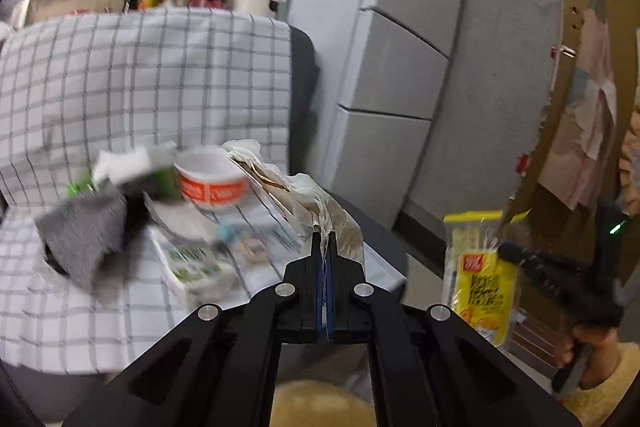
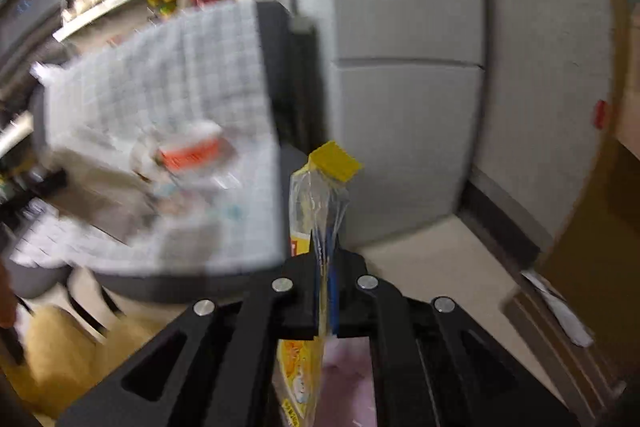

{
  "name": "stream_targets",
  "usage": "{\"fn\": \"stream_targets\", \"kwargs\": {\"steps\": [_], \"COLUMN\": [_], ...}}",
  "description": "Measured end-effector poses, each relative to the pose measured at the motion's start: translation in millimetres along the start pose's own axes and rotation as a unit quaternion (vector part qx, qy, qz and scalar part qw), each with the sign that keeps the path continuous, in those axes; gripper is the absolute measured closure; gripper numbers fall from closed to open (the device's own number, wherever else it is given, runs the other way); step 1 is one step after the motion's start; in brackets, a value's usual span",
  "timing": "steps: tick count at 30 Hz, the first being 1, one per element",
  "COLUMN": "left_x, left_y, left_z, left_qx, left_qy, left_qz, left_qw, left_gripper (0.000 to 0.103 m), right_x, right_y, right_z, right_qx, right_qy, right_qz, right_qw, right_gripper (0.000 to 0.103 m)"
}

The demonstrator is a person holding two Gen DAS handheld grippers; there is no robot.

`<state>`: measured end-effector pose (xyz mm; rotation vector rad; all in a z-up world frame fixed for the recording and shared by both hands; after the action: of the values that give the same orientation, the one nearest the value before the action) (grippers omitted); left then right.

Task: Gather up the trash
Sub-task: 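Carry both items to the pink trash bin and open the right tool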

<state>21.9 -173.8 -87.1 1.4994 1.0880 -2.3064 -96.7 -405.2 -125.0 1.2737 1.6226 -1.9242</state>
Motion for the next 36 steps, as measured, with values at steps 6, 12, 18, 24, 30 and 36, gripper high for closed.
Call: {"fn": "stream_targets", "kwargs": {"steps": [6,12,18,24,30,36], "left_x": [20,27,32,56,98,138], "left_y": [12,25,39,65,113,155], "left_z": [21,41,78,134,176,185], "left_qx": [0.022,0.04,0.102,0.171,0.214,0.193], "left_qy": [0.017,0.034,0.064,0.109,0.114,0.122], "left_qz": [-0.025,-0.043,-0.067,-0.113,-0.194,-0.267], "left_qw": [0.9993,0.9977,0.9905,0.9726,0.9504,0.9362], "left_gripper": [0.102,0.102,0.102,0.102,0.098,0.09], "right_x": [71,107,88,63,51,53], "right_y": [43,59,33,-1,-24,-24], "right_z": [50,76,91,111,125,127], "right_qx": [0.041,0.031,0.033,0.045,0.051,0.053], "right_qy": [0.048,0.122,0.156,0.176,0.182,0.177], "right_qz": [-0.083,-0.125,-0.082,-0.024,0.008,0.008], "right_qw": [0.995,0.984,0.984,0.983,0.982,0.983], "right_gripper": [0.098,0.07,0.069,0.068,0.063,0.061]}}
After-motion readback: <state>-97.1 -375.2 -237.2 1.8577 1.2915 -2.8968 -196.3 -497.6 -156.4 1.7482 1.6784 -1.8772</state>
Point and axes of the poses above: each gripper's, at about its wrist camera, not at the fingertips, and y roughly the way its jaws point, z to its right, x to its underside, the point moved 7 cm from there along y, roughly the way its jaws point, and after that the axes turned 2 degrees about -z, right-handed, at the moved point
